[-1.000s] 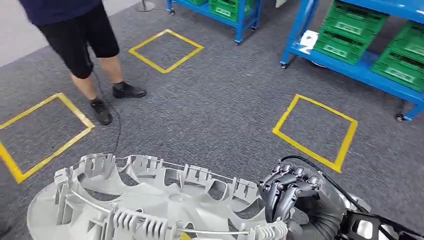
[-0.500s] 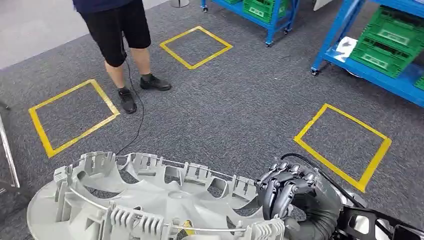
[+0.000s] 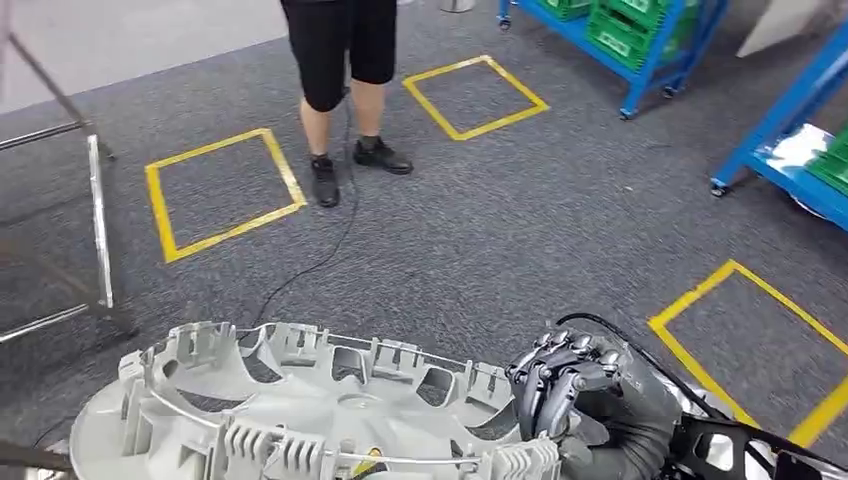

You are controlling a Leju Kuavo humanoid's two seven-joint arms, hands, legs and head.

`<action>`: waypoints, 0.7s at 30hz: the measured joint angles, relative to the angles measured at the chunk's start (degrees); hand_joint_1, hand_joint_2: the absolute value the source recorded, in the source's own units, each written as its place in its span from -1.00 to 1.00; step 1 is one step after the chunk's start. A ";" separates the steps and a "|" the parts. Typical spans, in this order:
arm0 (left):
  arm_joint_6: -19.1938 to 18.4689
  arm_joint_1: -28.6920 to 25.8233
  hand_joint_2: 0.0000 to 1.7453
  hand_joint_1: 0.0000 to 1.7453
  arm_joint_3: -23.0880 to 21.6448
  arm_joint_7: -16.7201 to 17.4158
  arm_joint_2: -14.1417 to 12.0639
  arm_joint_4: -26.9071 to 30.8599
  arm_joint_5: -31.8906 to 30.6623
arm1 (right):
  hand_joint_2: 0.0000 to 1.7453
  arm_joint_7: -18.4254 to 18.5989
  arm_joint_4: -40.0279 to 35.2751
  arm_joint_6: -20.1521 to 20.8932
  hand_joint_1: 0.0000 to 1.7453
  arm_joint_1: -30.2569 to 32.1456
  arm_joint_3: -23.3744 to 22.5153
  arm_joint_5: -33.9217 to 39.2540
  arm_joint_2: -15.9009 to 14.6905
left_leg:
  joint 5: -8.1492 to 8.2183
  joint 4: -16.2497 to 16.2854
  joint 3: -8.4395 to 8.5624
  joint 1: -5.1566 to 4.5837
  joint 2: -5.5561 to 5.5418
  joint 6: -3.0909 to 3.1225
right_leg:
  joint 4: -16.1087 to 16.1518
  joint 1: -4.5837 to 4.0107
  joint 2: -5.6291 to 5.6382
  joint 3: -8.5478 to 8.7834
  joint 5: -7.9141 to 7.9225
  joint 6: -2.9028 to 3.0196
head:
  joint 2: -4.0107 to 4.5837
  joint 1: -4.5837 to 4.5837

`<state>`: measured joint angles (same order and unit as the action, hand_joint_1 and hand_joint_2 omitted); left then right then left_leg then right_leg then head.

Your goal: Take the parts from the cabinet and place them on the table.

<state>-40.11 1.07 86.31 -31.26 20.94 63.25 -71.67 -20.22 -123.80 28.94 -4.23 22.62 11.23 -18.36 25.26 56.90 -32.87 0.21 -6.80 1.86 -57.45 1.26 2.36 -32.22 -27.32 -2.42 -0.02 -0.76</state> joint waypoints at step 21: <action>-0.52 -1.55 -1.00 -1.00 0.04 1.14 -0.50 -0.13 2.65 | 1.00 1.60 0.28 -0.20 1.00 -1.85 2.23 1.01 -0.09 | -0.25 0.15 -0.89 -1.36 8.72 0.65 | 0.47 -2.29 -10.47 2.62 -2.53 2.82 | 0.00 -0.70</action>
<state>-40.63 -0.48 86.36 -30.12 20.44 63.12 -69.02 -18.62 -123.51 28.74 -6.08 24.85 12.24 -18.45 25.01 57.05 -33.76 -1.15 1.92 2.51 -56.98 -1.04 -8.11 -29.60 -29.85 0.39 -0.02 -1.46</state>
